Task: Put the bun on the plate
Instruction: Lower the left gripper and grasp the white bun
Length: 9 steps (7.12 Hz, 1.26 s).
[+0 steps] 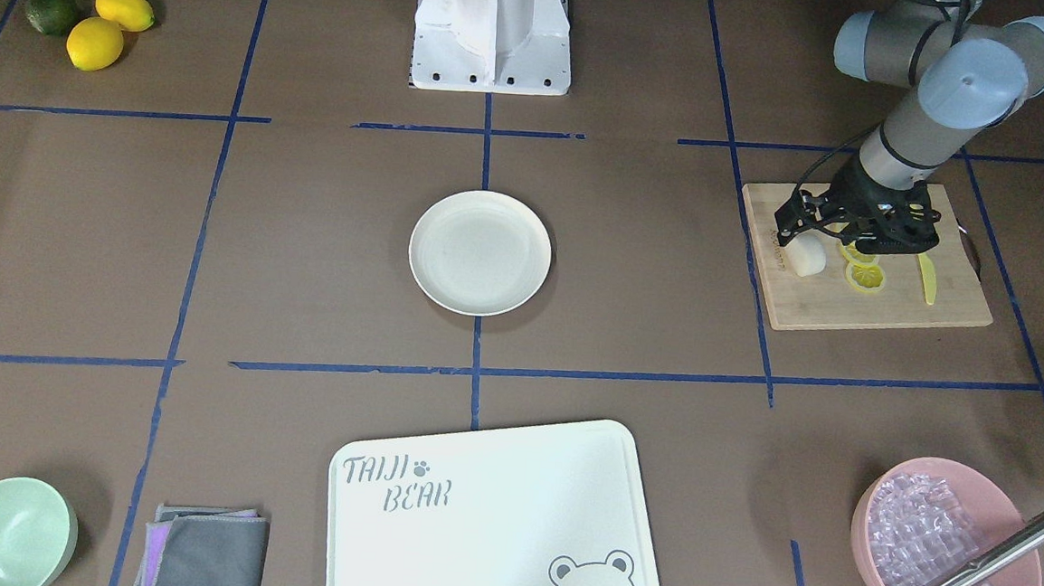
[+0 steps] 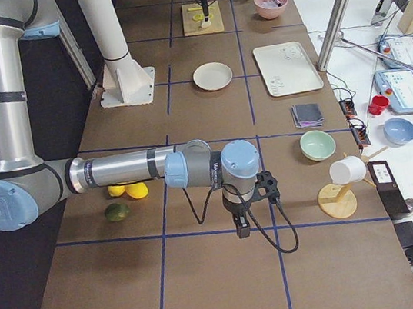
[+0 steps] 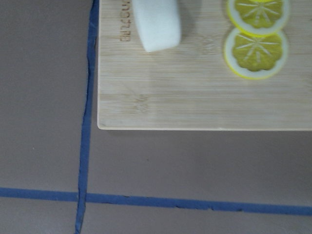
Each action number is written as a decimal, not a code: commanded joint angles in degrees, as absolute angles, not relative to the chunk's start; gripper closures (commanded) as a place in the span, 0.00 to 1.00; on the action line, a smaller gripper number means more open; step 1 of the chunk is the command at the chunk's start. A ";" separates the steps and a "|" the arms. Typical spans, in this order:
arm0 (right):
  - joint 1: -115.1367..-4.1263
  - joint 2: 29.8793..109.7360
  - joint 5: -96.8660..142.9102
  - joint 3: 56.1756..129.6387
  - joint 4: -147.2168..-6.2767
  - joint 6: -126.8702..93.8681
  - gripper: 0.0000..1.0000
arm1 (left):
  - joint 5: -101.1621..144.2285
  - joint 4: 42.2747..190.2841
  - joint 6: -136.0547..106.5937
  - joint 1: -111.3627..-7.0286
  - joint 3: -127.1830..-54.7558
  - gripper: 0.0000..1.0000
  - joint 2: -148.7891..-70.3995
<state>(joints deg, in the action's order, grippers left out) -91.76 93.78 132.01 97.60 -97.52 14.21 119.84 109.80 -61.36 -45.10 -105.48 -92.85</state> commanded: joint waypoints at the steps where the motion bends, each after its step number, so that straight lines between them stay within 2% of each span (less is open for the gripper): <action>1: -91.76 93.78 132.01 97.56 -97.47 14.24 0.00 | 118.57 111.35 -62.49 -43.86 -102.75 0.00 -92.81; 2: -91.76 93.78 132.01 97.56 -97.47 14.24 0.00 | 118.56 111.53 -62.32 -43.86 -101.87 0.04 -92.99; 3: -91.76 93.78 132.01 97.73 -97.47 14.15 0.00 | 118.56 111.79 -62.23 -43.51 -101.78 0.21 -92.99; 4: -91.76 93.78 132.01 97.73 -97.47 14.15 0.00 | 118.56 111.62 -62.14 -43.42 -101.78 0.47 -92.99; 5: -91.76 93.78 132.01 97.91 -97.47 14.15 0.00 | 118.56 111.62 -62.14 -43.42 -101.78 0.65 -92.99; 6: -91.76 93.78 132.01 97.91 -97.47 14.15 0.00 | 118.56 111.45 -62.14 -43.42 -102.04 0.76 -93.16; 7: -91.76 93.78 132.01 97.91 -97.47 14.15 0.00 | 118.65 110.92 -62.23 -43.42 -102.74 0.79 -93.43; 9: -91.76 93.78 132.01 97.91 -97.56 14.15 0.00 | 118.92 109.96 -62.23 -43.24 -103.36 0.79 -95.87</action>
